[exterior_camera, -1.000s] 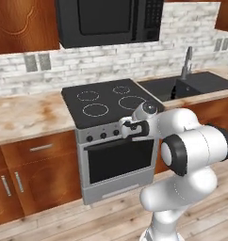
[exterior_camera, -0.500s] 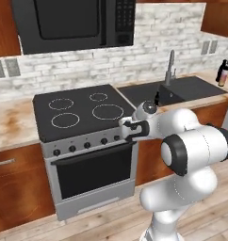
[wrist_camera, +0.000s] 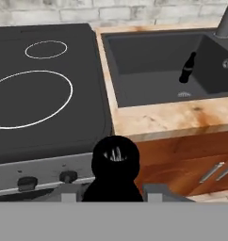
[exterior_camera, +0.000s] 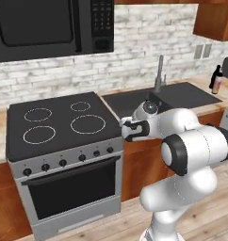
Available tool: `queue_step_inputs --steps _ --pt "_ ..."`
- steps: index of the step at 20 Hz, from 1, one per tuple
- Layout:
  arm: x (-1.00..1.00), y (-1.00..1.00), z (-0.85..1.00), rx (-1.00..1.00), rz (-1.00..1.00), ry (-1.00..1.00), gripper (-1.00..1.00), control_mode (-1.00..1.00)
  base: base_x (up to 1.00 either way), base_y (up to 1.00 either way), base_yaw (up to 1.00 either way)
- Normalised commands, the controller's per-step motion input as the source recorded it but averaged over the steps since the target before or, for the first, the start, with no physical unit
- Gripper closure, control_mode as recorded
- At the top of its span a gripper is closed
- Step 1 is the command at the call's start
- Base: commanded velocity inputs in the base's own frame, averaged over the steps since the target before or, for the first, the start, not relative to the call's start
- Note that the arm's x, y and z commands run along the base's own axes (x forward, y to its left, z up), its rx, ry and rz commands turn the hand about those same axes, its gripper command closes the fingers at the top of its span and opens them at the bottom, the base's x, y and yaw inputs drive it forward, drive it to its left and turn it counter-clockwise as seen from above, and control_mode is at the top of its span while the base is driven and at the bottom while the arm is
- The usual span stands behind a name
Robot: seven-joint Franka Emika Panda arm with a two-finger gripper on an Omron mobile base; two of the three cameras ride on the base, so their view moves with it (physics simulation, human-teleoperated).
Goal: Place the large bottle from the dining counter next to the other large bottle outside the sink, and place the small bottle from the dining counter next to the other small bottle inside the sink.
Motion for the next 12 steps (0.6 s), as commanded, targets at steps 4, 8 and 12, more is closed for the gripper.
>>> queue_step_inputs --steps 4,8,12 --pt "0.00 0.00 0.00 0.00 0.00 0.00 1.00 1.00 0.64 -0.38 0.00" --pt "0.00 0.00 0.00 0.00 0.00 0.00 1.00 1.00 0.67 -0.33 0.00" --pt "0.00 0.00 0.00 0.00 0.00 0.00 1.00 1.00 0.68 -0.34 0.00"
